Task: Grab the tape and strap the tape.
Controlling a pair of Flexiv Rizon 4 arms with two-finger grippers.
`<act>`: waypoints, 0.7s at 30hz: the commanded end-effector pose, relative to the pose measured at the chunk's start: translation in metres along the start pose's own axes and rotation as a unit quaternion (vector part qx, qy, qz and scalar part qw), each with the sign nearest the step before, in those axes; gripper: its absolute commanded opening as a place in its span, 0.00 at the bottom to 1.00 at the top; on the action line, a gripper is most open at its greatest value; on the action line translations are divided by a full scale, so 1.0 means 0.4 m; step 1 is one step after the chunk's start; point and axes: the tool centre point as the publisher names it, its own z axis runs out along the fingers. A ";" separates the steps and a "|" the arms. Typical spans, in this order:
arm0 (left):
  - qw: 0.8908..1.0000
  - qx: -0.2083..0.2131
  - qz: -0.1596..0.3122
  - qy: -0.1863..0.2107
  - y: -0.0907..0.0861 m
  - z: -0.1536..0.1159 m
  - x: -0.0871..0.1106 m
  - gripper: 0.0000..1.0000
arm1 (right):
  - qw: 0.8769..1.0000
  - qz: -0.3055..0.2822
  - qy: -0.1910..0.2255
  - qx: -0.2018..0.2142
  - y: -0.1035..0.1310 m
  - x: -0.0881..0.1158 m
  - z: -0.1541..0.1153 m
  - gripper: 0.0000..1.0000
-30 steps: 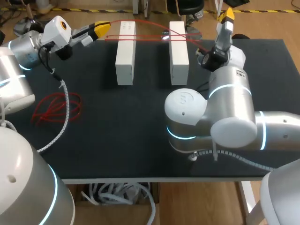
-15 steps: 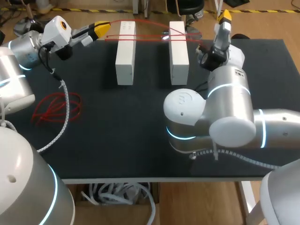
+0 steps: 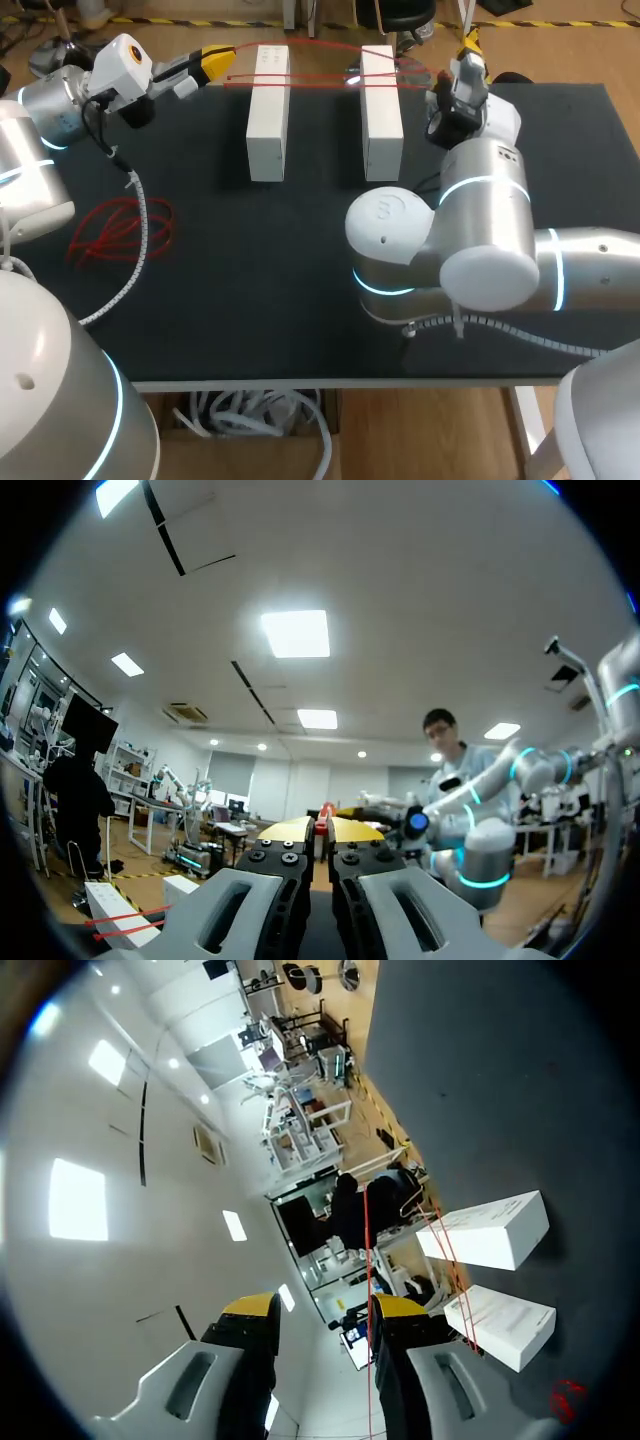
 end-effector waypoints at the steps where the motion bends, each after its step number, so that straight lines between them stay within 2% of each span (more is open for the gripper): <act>1: 1.000 0.001 0.001 0.000 0.002 0.001 0.000 0.00 | 1.000 -0.001 -0.001 -0.002 -0.005 0.002 -0.003 0.40; 4: 1.000 0.001 0.001 0.000 0.002 0.001 0.000 0.00 | 1.000 0.000 -0.002 -0.001 -0.008 0.001 -0.007 0.42; 21: 1.000 0.001 0.001 0.000 0.002 0.001 0.000 0.00 | 1.000 0.002 -0.006 0.000 -0.012 -0.002 -0.019 0.41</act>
